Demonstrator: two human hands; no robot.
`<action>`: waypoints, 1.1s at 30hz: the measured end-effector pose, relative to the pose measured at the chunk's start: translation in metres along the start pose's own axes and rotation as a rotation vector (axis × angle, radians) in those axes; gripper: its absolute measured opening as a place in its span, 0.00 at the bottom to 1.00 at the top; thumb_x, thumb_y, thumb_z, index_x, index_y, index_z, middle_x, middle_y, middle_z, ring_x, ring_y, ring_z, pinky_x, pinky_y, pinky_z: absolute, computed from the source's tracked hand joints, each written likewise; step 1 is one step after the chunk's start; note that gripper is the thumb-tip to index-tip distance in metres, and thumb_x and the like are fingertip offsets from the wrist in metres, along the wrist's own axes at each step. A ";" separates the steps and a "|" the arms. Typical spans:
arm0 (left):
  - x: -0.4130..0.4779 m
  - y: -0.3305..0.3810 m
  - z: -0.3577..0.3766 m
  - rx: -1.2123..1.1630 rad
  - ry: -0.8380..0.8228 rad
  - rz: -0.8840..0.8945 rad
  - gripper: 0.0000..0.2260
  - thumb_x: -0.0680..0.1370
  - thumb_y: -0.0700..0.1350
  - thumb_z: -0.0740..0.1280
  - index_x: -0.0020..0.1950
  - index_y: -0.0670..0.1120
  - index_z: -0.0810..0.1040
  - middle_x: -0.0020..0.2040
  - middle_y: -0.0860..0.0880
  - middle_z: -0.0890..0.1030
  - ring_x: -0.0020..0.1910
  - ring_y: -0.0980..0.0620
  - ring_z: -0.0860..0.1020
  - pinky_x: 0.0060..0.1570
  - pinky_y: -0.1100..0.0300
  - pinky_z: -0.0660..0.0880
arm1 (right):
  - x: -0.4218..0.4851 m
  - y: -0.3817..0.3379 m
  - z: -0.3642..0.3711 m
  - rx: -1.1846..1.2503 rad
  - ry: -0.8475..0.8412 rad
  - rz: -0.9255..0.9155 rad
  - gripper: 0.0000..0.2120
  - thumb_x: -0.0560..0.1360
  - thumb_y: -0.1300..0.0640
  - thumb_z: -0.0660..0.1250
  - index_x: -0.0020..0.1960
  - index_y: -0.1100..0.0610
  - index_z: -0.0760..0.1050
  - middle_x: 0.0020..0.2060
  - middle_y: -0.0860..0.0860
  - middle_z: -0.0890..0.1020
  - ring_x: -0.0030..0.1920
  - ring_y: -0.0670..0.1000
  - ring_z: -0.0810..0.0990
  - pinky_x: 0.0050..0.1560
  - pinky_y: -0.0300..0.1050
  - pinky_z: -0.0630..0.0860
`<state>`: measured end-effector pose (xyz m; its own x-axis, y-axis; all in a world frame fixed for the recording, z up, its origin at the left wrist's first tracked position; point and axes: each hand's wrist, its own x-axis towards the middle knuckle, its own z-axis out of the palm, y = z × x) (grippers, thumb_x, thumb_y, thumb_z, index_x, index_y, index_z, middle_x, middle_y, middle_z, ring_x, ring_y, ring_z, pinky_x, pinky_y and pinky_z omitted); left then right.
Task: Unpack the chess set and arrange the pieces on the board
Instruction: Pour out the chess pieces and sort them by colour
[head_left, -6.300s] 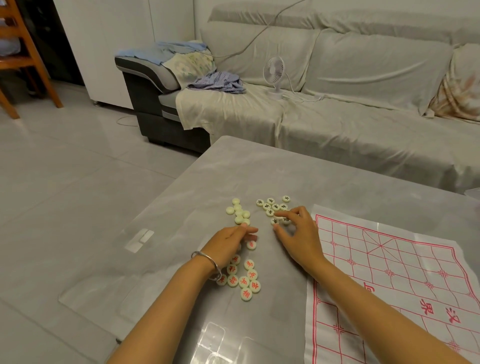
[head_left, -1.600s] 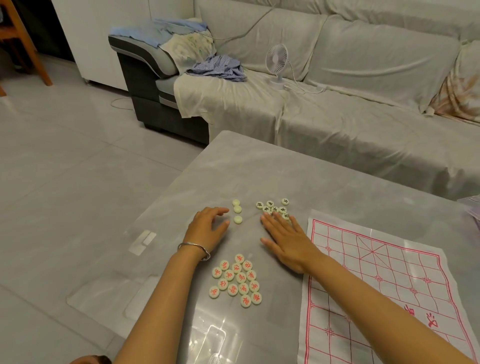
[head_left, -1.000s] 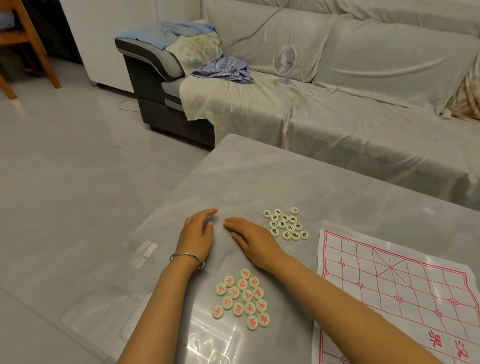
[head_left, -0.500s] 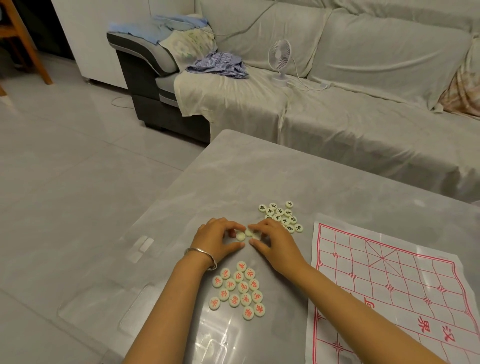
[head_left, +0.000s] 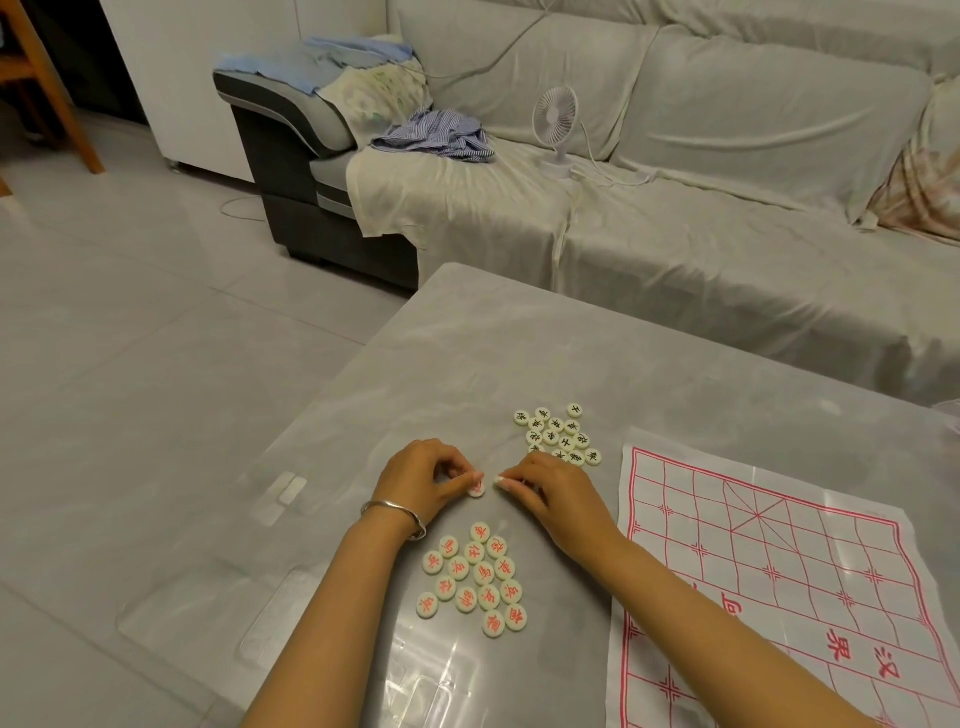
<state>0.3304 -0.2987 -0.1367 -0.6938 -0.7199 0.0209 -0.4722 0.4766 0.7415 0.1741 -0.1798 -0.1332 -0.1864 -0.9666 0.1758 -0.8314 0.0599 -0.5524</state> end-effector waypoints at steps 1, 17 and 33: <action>0.000 -0.001 0.002 0.007 0.026 -0.001 0.05 0.71 0.52 0.72 0.39 0.52 0.80 0.35 0.56 0.76 0.36 0.58 0.72 0.37 0.65 0.66 | 0.004 -0.001 -0.001 0.021 -0.002 0.024 0.12 0.77 0.50 0.63 0.52 0.56 0.81 0.43 0.50 0.80 0.42 0.44 0.73 0.44 0.36 0.69; 0.003 0.000 0.004 -0.042 0.062 -0.058 0.02 0.74 0.50 0.68 0.44 0.55 0.80 0.38 0.56 0.79 0.36 0.59 0.73 0.39 0.65 0.71 | 0.026 -0.002 -0.004 0.219 0.070 0.300 0.05 0.76 0.57 0.65 0.50 0.56 0.78 0.42 0.49 0.79 0.38 0.42 0.74 0.38 0.33 0.69; -0.006 0.009 -0.003 0.049 -0.092 -0.064 0.09 0.77 0.52 0.64 0.53 0.54 0.81 0.50 0.52 0.79 0.49 0.53 0.75 0.54 0.55 0.74 | -0.001 0.033 -0.021 -0.494 -0.318 -0.017 0.35 0.72 0.34 0.30 0.75 0.48 0.36 0.75 0.43 0.39 0.72 0.42 0.29 0.69 0.40 0.25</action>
<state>0.3322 -0.2915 -0.1282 -0.7073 -0.7013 -0.0889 -0.5416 0.4568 0.7057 0.1364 -0.1717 -0.1346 -0.0678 -0.9912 -0.1136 -0.9925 0.0785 -0.0933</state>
